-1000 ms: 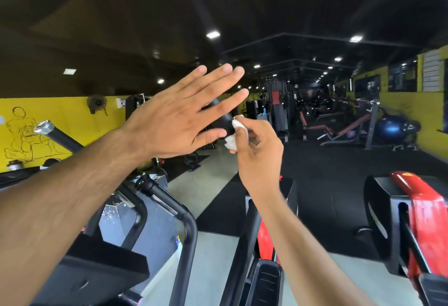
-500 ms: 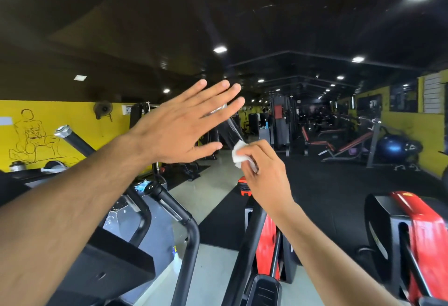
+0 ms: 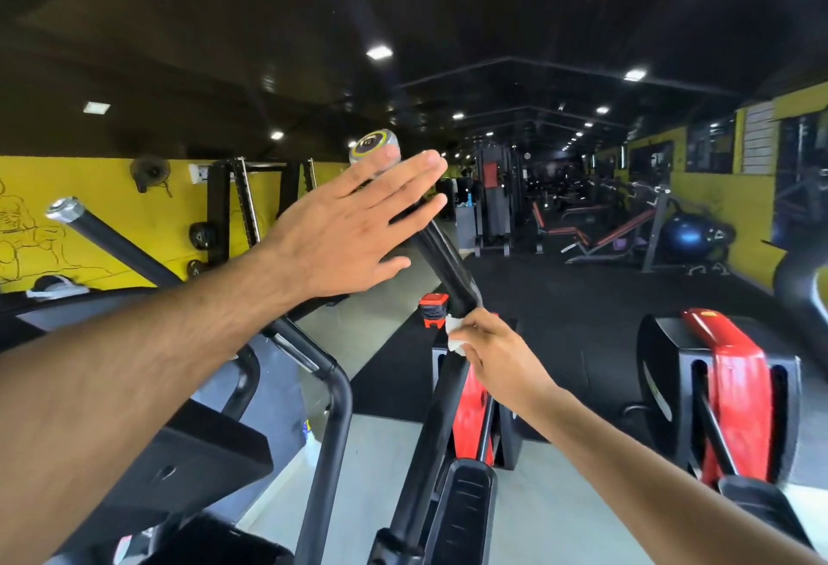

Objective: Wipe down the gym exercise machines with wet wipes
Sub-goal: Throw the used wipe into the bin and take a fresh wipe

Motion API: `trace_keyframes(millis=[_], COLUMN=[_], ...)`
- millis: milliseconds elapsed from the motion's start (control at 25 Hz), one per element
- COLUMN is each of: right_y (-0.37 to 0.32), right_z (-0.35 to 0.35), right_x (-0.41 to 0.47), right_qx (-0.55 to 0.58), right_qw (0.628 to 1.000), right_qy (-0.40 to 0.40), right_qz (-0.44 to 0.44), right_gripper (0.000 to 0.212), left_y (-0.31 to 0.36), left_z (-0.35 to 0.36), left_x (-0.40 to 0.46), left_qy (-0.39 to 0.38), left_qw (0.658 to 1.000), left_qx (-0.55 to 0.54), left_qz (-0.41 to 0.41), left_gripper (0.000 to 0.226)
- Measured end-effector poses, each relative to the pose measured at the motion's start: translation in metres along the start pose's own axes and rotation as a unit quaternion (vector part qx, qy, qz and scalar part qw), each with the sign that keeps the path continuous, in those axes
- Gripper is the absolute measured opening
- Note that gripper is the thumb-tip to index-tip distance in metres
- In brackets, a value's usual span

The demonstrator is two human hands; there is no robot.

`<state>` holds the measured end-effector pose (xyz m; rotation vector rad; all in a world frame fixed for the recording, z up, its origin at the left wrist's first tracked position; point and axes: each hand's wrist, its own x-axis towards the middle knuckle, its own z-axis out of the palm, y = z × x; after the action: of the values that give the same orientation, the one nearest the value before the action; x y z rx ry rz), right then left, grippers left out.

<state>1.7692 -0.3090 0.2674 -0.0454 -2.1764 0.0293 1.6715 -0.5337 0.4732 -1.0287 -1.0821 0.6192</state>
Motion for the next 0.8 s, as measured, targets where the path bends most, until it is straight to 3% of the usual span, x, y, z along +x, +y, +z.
trace_keyframes(millis=[120,240,440,560,720,800], right_y=[0.003,0.014,0.029,0.017,-0.010,-0.012], right_z=[-0.005,-0.026,-0.048,-0.034,-0.010,-0.006], right_x=[-0.001,0.008,0.022,0.024,-0.007,-0.021], right_qx=[-0.035,-0.053,0.049,0.134,0.204,0.223], right_qw=[0.995,0.995,0.989,0.978,0.953,0.942], right_qy=[-0.046,-0.020,0.127,0.092,0.077,0.027], right_qz=[-0.081,-0.078,0.059,0.134,0.209,0.251], right_gripper=[0.037,0.041,0.022,0.012,0.019,0.020], left_y=[0.005,-0.004,-0.005,-0.003,-0.002,0.001], left_z=[0.000,-0.004,-0.002,-0.005,-0.006,-0.005], left_x=[0.000,0.003,0.006,0.007,0.004,0.003], left_qy=[-0.012,0.008,0.011,-0.008,-0.019,-0.016], left_qw=[1.000,1.000,0.999,0.999,0.999,0.999], left_qx=[-0.015,-0.016,-0.008,0.004,-0.023,-0.021], left_qz=[0.008,-0.026,-0.038,-0.038,-0.043,-0.045], left_gripper=[0.082,0.079,0.081,0.084,0.084,0.084])
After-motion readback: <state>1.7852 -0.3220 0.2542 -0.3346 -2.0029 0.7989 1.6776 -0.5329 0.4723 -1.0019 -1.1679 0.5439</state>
